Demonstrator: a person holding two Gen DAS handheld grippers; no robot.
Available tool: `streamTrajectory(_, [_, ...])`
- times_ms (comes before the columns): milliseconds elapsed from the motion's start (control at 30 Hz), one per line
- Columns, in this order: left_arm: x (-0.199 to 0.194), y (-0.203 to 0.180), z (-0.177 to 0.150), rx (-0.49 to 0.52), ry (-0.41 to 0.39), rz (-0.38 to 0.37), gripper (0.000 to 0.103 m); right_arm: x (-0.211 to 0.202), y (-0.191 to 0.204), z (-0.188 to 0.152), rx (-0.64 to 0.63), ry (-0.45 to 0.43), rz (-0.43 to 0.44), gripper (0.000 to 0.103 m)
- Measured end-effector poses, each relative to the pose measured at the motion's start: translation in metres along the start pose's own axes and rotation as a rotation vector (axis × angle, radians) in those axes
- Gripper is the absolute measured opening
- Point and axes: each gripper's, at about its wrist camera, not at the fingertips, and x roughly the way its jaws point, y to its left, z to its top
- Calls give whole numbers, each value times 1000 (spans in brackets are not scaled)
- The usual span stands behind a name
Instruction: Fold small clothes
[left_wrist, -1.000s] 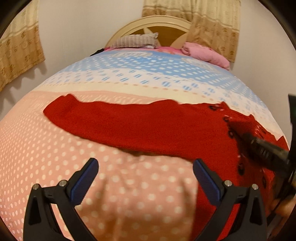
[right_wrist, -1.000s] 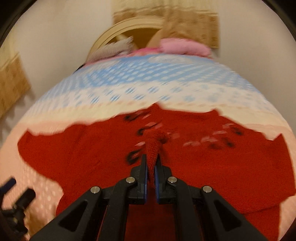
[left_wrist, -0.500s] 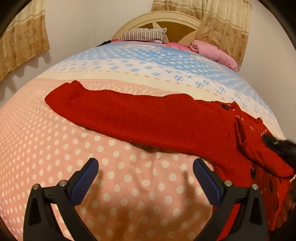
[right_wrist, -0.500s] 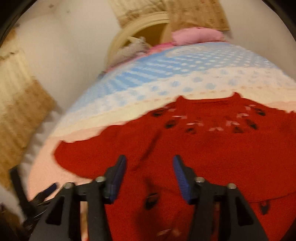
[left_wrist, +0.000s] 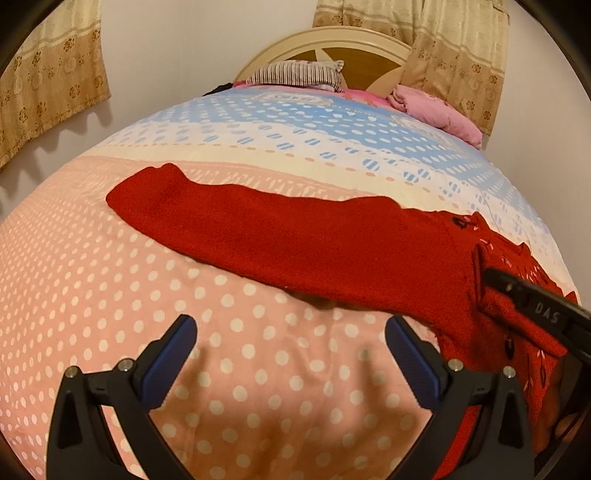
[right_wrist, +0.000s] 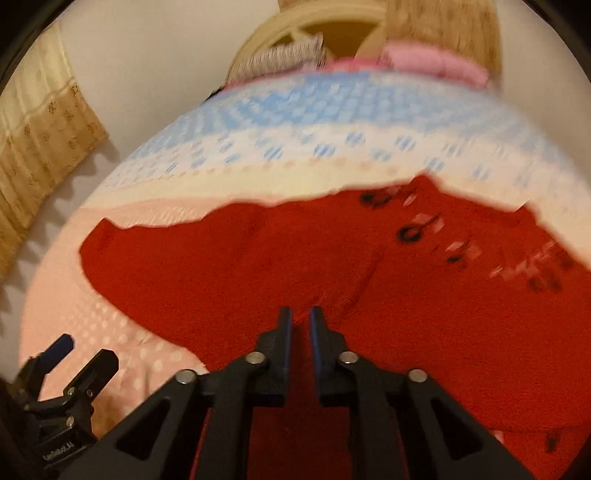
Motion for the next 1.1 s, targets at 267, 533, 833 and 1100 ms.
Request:
streamTrajectory(267, [-7, -1, 1, 15, -23, 6, 103, 30, -27, -5, 50, 74, -136, 48])
streamTrajectory(533, [-3, 8, 2, -18, -13, 7, 103, 6, -17, 1, 36, -30, -106, 12])
streamTrajectory(833, [10, 12, 5, 3, 13, 31, 103, 26, 11, -10, -67, 24, -2, 46])
streamTrajectory(1100, [29, 71, 29, -177, 28, 99, 103, -47, -37, -18, 74, -126, -73, 49])
